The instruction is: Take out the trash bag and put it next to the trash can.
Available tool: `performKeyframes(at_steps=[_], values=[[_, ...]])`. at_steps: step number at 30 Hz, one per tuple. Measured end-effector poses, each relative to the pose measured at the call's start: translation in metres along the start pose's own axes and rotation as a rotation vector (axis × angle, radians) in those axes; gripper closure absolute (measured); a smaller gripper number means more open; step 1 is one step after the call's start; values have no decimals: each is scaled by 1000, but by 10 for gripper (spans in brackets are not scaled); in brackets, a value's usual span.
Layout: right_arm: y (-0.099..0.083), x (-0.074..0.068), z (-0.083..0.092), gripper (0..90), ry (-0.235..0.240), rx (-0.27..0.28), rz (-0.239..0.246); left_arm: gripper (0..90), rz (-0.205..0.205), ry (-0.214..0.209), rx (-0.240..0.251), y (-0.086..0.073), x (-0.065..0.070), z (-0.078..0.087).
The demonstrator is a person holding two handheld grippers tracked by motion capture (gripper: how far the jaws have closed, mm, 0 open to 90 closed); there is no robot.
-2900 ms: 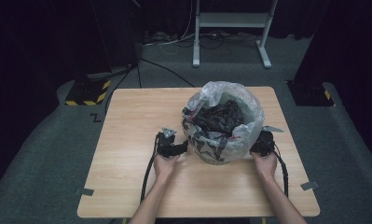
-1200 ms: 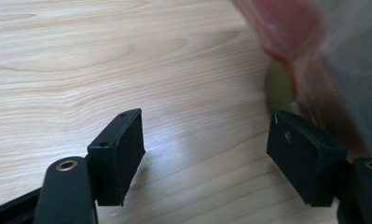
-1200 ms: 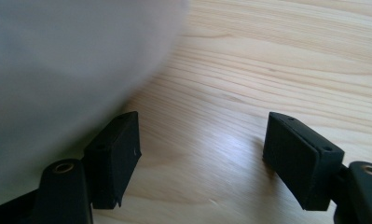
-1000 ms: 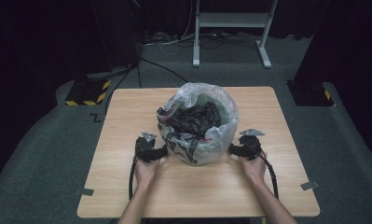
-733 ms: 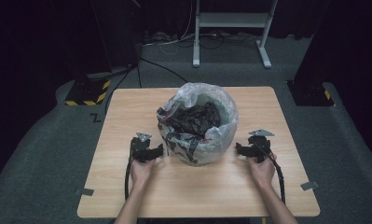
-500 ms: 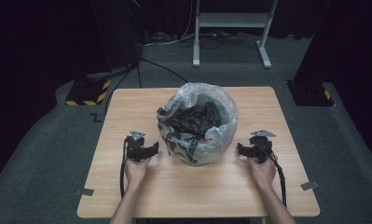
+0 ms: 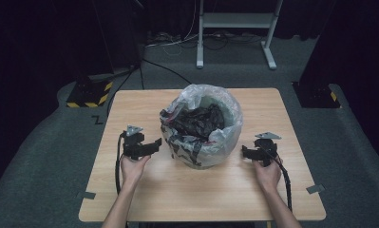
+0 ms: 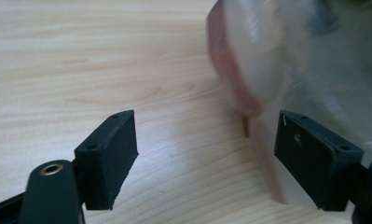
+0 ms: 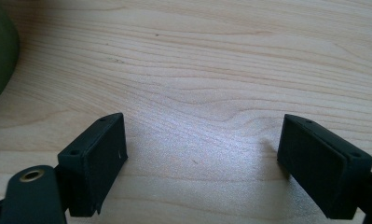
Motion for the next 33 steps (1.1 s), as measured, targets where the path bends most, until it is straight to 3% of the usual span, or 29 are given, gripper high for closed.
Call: performKeyframes(at_steps=[5, 12, 20, 33], values=[[0, 0, 0, 154, 0, 0, 0, 203, -33, -14, 13, 15, 7, 18], [0, 0, 0, 155, 1, 0, 1, 201, -4, -46, 32, 32, 7, 34], [0, 0, 0, 160, 2, 1, 5, 216, -20, -83, 52, 54, 10, 53], [0, 0, 0, 163, 4, -1, 8, 231, -5, -121, 99, 85, 20, 66]])
Point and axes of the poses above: each handheld gripper's, and its own axes: z roughly backward along the jaws, y roughly out of its top, x roughly to its right, the point moved 9 cm from there along -z, roughly forward along the jaws, and after that the axes turned 14 degrees about y, right-handed, at the moved point
